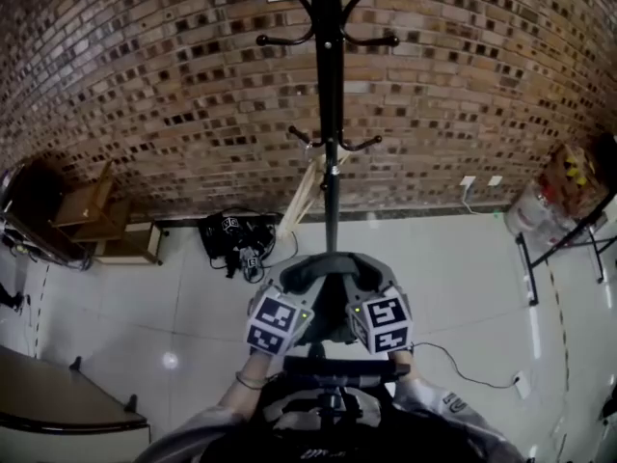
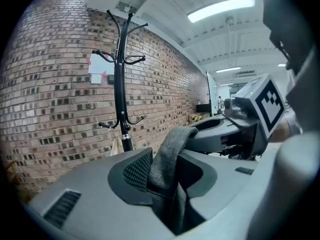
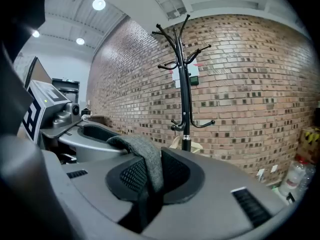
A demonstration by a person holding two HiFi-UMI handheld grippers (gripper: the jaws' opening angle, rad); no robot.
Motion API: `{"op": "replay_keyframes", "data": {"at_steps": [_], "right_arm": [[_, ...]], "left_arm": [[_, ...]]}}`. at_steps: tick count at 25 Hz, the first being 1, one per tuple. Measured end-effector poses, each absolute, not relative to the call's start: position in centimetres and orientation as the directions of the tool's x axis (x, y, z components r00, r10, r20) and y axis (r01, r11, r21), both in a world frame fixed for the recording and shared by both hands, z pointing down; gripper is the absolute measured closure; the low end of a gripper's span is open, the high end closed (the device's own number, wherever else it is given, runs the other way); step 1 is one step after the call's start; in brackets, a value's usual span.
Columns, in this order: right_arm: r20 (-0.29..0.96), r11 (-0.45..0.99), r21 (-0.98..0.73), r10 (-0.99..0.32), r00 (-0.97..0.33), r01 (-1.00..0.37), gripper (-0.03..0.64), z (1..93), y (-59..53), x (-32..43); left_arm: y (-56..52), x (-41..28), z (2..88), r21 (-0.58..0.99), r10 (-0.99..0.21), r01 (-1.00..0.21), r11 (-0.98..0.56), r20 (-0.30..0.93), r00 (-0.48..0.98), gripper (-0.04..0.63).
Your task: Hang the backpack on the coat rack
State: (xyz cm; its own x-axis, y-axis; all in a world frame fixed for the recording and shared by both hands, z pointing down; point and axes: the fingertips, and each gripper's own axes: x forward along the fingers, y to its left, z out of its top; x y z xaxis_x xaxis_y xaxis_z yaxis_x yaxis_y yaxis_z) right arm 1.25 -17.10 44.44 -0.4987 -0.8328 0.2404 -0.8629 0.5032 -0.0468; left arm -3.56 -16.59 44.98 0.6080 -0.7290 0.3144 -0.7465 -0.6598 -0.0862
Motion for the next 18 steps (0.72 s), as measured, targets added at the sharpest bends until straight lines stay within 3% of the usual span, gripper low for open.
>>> {"op": "replay_keyframes", "data": {"at_steps": [12,18], "right_arm": [[0.216,0.411,-0.109,-0.879,-0.425,-0.905,0.554,43.7,-27.5,-0.1],[0.242,0.428,-0.057,-0.871,-0.428,-0.902,0.554,43.7,-30.8,-0.2]], "left_arm": [[-27.5,-5.0,43.9,-0.123,-0.695,-0.695,-0.708,0.295,0.656,0.474],[-30.7,-5.1,44.1,-0.098,-0.693,-0.7,-0.707,0.296,0.658,0.474]]}}
